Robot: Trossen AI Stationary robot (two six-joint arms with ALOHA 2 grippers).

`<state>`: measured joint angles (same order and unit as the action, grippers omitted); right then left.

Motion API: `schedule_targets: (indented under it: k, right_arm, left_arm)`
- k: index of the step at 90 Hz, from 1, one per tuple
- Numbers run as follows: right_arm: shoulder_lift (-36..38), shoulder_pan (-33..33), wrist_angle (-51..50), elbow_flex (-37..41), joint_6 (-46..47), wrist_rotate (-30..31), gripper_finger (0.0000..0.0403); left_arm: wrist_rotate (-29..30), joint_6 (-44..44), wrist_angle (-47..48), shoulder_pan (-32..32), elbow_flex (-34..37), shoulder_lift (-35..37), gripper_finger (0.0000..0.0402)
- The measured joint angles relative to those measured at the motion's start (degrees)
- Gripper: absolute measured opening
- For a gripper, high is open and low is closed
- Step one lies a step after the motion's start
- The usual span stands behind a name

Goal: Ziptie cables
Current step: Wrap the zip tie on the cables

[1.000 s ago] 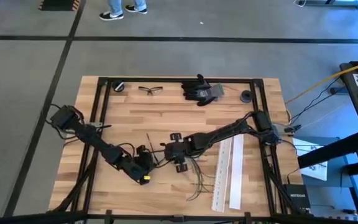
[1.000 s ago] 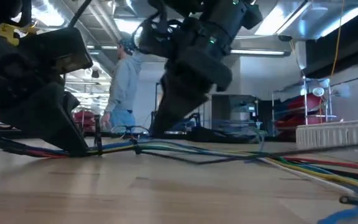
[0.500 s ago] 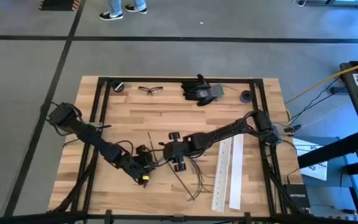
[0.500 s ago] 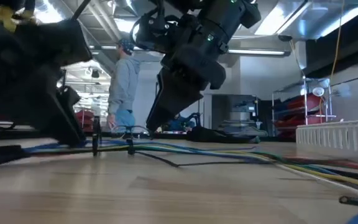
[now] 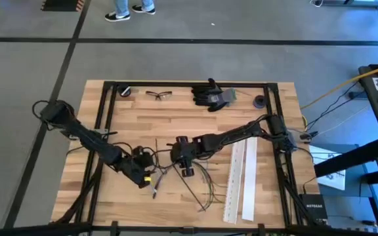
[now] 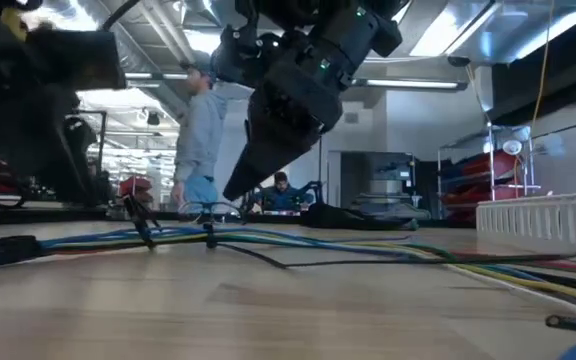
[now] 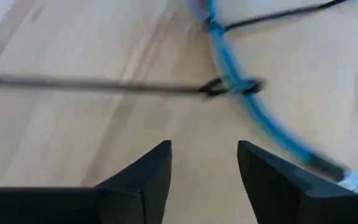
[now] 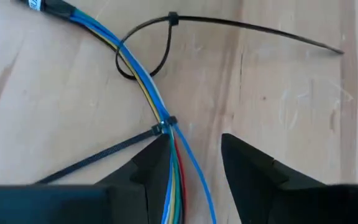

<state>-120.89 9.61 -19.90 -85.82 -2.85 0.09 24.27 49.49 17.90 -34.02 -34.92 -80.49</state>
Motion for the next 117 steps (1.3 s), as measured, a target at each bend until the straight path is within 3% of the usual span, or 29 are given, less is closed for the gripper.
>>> schedule_targets:
  k: [12,36,53,71,100,117]
  right_arm:
    - [-0.04,0.06,0.31,0.0,-0.53,-0.17,0.0131]
    - [-0.08,0.06,0.56,0.0,-0.65,-0.04,0.0131]
    - [-0.13,0.1,0.65,0.0,-1.1,3.36,0.0131]
    - [-0.15,0.1,4.78,0.02,-2.53,10.16,0.0131]
    - [-0.21,-0.5,8.96,-0.45,5.02,4.78,0.0135]
    - [-0.24,-3.53,9.05,-1.11,12.48,-5.12,0.0189]
  left_arm:
    - [0.2,4.12,0.15,-0.61,1.6,0.45,0.016]
    - [0.71,6.62,-10.26,-0.17,9.2,6.6,0.0159]
    - [0.92,5.58,-10.83,1.54,11.26,13.19,0.0159]
    - [1.83,2.67,-10.9,2.41,11.26,15.15,0.0159]
    - [2.19,0.3,-10.83,3.39,11.26,15.13,0.0159]
    - [0.73,-0.07,-10.83,3.39,11.26,15.13,0.0159]
